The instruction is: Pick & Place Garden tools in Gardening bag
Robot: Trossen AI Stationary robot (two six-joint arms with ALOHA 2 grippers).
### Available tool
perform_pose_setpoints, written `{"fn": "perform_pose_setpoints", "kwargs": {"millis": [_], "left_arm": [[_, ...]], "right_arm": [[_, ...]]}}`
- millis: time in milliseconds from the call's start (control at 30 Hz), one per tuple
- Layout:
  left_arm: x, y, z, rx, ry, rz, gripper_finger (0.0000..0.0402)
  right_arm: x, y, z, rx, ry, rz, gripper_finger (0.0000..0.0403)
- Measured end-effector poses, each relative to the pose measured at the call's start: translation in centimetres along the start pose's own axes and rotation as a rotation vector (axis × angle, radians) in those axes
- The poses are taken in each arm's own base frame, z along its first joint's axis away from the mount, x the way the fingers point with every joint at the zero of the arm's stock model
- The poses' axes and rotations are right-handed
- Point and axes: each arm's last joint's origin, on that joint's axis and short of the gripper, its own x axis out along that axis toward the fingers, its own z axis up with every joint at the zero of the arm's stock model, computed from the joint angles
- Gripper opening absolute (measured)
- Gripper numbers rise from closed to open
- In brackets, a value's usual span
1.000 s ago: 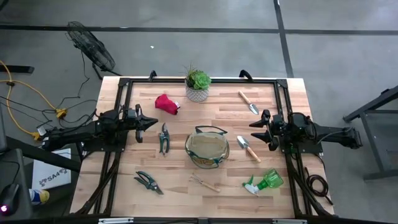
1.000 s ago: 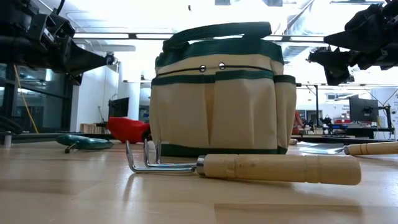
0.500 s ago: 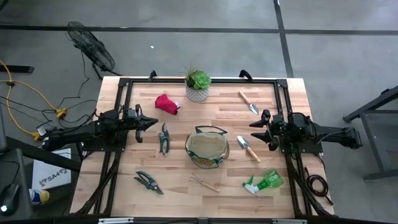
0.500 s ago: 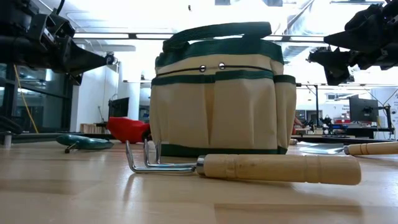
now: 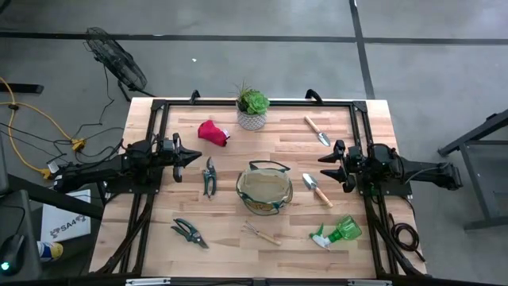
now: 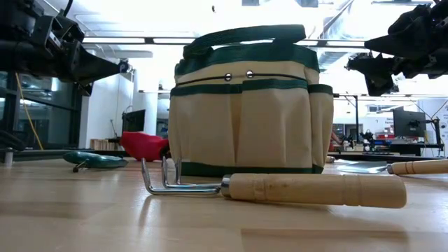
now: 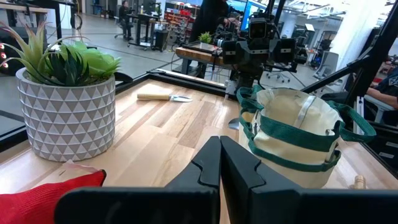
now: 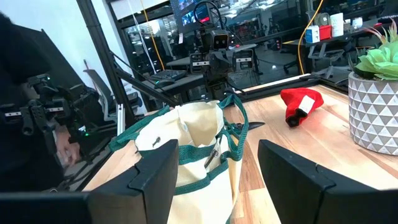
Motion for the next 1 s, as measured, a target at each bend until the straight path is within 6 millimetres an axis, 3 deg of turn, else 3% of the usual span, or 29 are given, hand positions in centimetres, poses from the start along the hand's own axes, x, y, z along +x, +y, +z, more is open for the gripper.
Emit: {"fn": "perform_pose_setpoints", "kwargs": {"millis": [400, 700, 867, 1000], "left_arm": [[0.0, 0.0, 0.0, 0.0, 0.0, 0.0, 0.0], [0.0, 0.0, 0.0, 0.0, 0.0, 0.0, 0.0], [0.0, 0.0, 0.0, 0.0, 0.0, 0.0, 0.0], [0.0, 0.0, 0.0, 0.0, 0.0, 0.001, 0.0]], "right_arm": [[0.0, 0.0, 0.0, -0.004, 0.001, 0.0, 0.0212], [-0.03, -0.35, 0.25, -0.376, -0.026, -0.142, 0.0212], [-0.04, -0.36, 0.33, -0.372, -0.035, -0.15, 0.0212], [-0.02, -0.22, 0.33, -0.232, -0.042, -0.1, 0.0212]]}}
